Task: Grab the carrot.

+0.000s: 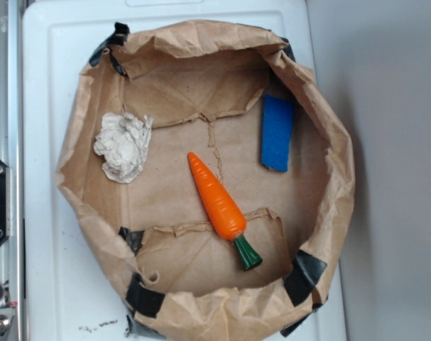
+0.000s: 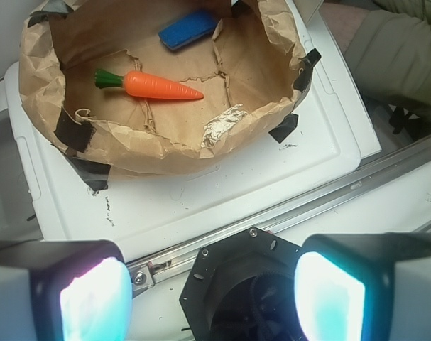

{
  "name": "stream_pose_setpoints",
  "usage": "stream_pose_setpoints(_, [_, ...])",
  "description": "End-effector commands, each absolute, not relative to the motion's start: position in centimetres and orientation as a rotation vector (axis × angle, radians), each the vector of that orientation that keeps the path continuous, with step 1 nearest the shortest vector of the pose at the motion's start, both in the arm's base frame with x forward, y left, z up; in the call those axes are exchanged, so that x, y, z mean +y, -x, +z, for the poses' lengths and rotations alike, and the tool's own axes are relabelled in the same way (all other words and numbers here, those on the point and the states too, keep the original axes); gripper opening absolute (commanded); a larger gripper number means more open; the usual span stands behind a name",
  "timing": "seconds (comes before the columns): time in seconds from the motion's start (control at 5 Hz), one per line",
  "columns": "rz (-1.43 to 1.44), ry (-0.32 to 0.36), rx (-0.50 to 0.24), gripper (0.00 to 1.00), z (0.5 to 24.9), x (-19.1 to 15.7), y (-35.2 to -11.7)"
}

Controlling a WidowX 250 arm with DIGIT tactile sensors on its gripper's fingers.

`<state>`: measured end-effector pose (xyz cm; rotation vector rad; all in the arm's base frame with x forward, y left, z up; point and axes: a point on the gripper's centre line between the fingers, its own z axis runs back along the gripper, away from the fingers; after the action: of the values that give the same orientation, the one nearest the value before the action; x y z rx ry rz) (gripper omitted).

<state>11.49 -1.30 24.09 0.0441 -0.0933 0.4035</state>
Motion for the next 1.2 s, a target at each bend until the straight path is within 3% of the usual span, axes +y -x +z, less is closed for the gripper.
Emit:
stream_pose_setpoints(0.0, [0.331,-0.013,-0.159,1.0,22.8,-0.7,-18.3])
stream_pose_setpoints(0.2, [0.083,0.033,-0.143,1.0,21.3,-0.9,-20.1])
stream_pose_setpoints(0.4, [-0.16,0.097,-0.082,1.0,19.9,-1.2,-20.4])
stream_pose_setpoints(0.6, [-0.413,0.05,-0.08,1.0,19.5,-1.9,-18.0])
stream_pose_setpoints(0.8, [-0.599,0.058,-0.12,1.0,19.2,-0.5,-16.9])
stream_pose_setpoints(1.0, [-0.599,0.058,-0.12,1.0,19.2,-0.5,-16.9])
